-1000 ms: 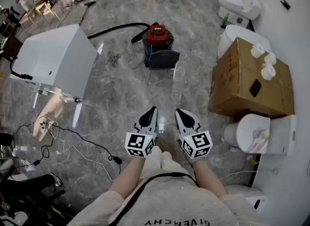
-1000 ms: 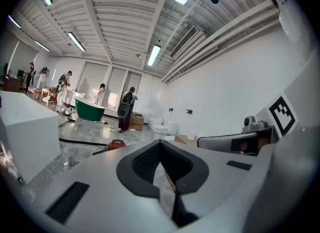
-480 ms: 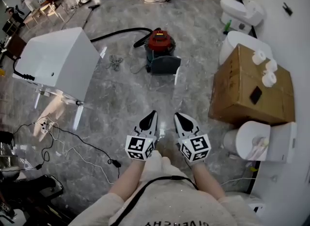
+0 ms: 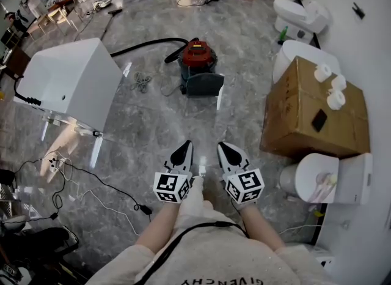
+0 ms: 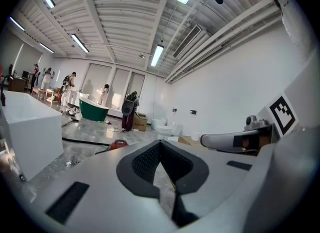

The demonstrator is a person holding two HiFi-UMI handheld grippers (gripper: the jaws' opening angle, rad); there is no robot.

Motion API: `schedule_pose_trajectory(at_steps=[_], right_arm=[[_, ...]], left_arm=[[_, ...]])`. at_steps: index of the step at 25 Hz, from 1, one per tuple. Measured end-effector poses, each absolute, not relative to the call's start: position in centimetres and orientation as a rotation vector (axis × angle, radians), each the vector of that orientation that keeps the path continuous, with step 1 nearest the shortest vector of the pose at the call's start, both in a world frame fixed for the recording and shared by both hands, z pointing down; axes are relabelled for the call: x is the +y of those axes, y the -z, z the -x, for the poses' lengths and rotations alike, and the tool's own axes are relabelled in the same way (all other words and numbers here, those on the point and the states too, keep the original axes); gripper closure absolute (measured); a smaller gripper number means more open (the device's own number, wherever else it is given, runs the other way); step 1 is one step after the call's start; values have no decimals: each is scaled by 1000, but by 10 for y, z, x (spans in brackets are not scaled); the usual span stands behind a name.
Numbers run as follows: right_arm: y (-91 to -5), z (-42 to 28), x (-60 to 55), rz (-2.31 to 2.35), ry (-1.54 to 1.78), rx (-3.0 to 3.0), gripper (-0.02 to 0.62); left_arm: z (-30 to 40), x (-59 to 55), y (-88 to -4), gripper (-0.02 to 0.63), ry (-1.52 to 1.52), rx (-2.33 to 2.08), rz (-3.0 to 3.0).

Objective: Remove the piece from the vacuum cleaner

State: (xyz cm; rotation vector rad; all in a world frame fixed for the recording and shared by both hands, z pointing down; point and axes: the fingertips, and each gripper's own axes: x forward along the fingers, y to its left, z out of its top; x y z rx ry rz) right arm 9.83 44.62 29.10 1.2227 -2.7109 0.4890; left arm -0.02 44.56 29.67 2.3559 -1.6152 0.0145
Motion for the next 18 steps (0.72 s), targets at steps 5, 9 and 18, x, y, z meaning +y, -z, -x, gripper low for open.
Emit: schedule_pose_trajectory(at_steps=[5,9,18], right_arm=[[-292,-91,425,-1185,-509,-2779,581],[-284,-86,392,-1181,-606,-2868,580],[-310,-62,311,-1085,-571,-2696,580]], left_arm=[[2,419,-303,584,-6,-1597,-2358],[1,384,-306,584,7,-1568,-2369],[8,294,-318,584,-64,-1473,-2391]])
